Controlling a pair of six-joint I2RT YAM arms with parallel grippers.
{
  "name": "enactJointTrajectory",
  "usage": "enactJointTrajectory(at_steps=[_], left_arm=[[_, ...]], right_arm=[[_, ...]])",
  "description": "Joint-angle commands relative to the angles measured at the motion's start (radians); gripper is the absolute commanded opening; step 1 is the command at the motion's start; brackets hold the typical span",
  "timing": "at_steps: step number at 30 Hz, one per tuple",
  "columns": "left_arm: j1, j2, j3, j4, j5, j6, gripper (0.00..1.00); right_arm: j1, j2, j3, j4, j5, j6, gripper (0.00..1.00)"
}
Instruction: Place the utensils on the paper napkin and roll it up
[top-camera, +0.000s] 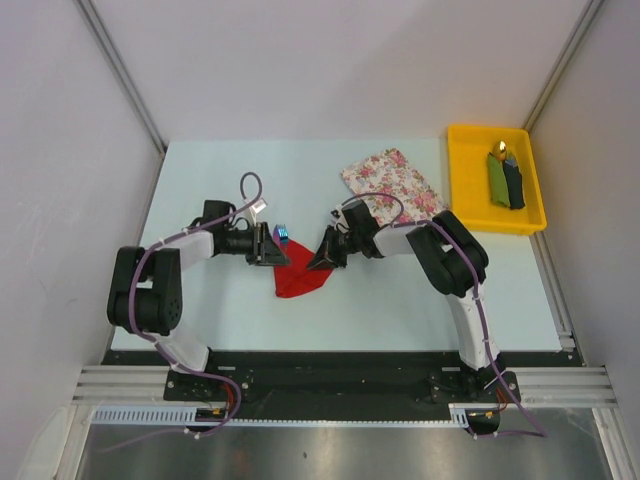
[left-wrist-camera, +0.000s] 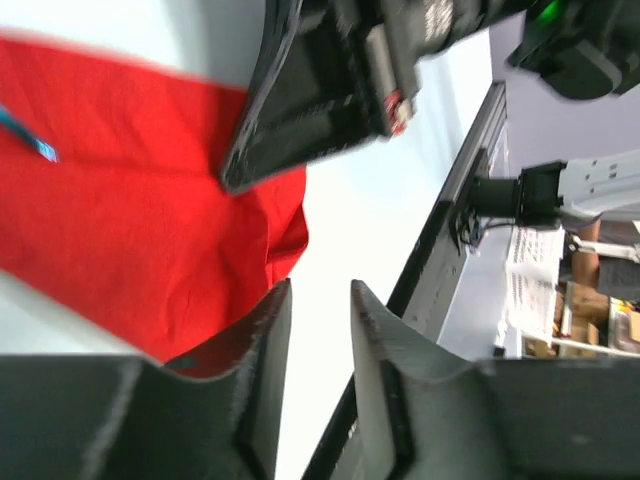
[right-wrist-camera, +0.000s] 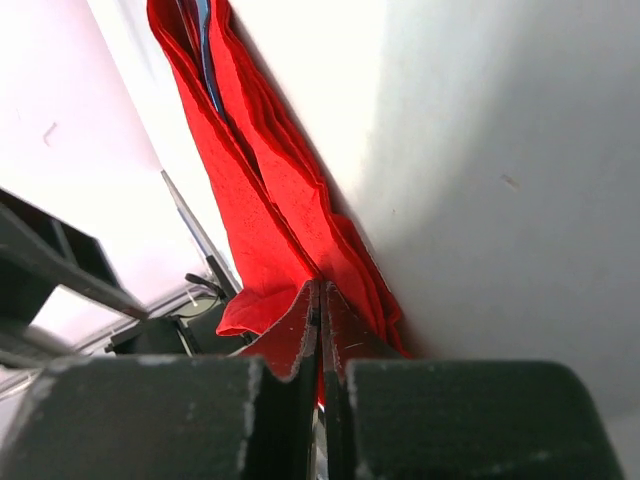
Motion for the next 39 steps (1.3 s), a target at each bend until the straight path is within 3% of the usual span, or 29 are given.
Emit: enactJointTrajectory(at_steps=[1, 14, 24, 28, 35, 39], left_arm=[[0.000, 0.019, -0.020, -0.156, 0.019, 0.137, 0.32], [-0.031, 0.137, -0.001, -0.281, -0.021, 0.299, 0.25], [-0.083, 0.186, 0.009, -0.216, -0.098, 0.272, 0.25], [-0.082, 0.208, 0.008, -0.227, -0.133, 0.270, 0.20], [-0.068, 0.110, 0.020, -0.186, -0.013, 0.246, 0.29], [-0.046, 0.024, 0.045, -0.152, -0.070, 0.208, 0.29]], right_arm=[[-0.005, -0.010, 0.015, -0.035, 0.064, -0.057, 0.00], [-0.005, 0.003, 0.028, -0.040, 0.067, -0.065, 0.00], [-0.010, -0.001, 0.031, -0.049, 0.064, -0.071, 0.00], [-0.007, -0.018, 0.043, -0.050, 0.062, -0.085, 0.00], [-0.003, -0.018, 0.063, -0.089, 0.078, -0.122, 0.00], [0.000, -0.014, 0.064, -0.096, 0.085, -0.129, 0.00]])
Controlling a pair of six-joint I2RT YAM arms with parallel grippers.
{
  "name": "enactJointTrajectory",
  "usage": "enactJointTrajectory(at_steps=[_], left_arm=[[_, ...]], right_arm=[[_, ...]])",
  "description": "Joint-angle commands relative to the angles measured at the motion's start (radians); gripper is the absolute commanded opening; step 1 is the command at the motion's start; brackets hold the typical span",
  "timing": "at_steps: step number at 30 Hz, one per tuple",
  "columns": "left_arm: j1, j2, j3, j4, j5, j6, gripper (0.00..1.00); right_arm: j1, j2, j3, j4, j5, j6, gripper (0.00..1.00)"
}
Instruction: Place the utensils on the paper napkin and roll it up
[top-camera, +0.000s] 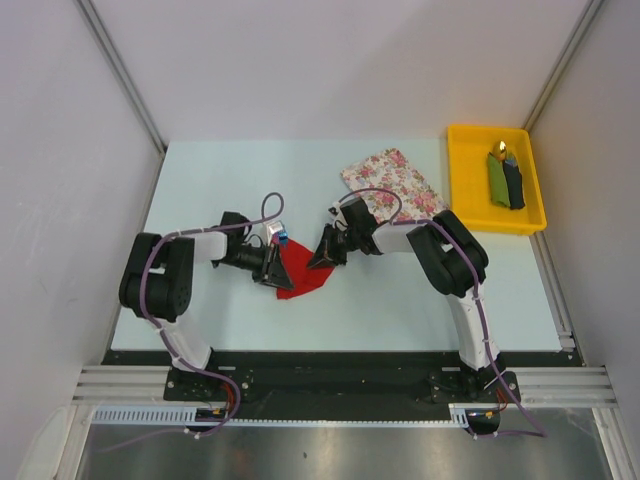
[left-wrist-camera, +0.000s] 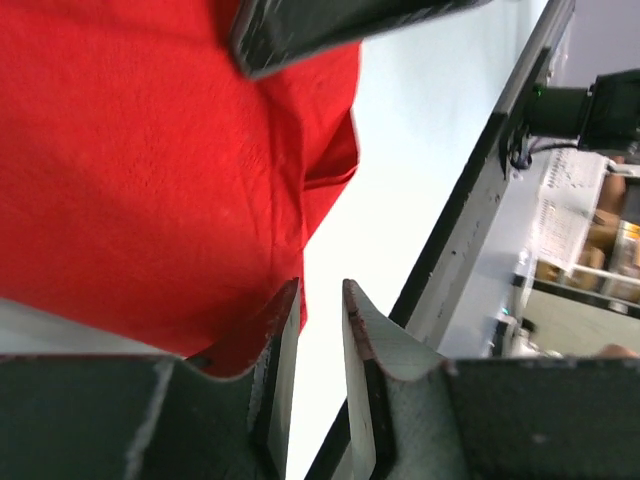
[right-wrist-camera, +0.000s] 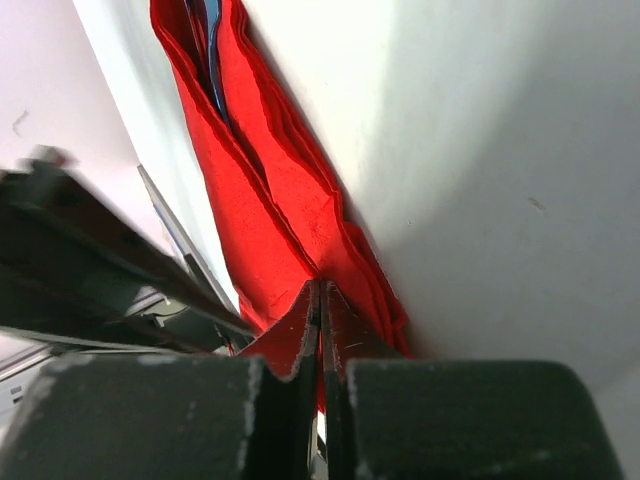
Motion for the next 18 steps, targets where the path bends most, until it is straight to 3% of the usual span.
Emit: enactJointTrajectory(at_steps=[1, 18], left_arm=[[0.030, -0.132, 0.060, 0.079, -0.024, -0.037, 0.29], [-0.047, -0.028, 0.132, 0.167, -0.249, -0.132, 0.24]], right_arm=[[-0.002, -0.013, 0.025, -0.035, 0.070, -0.049, 0.00], [-0.007, -0.004, 0.028, -0.040, 0.070, -0.046, 0.00]])
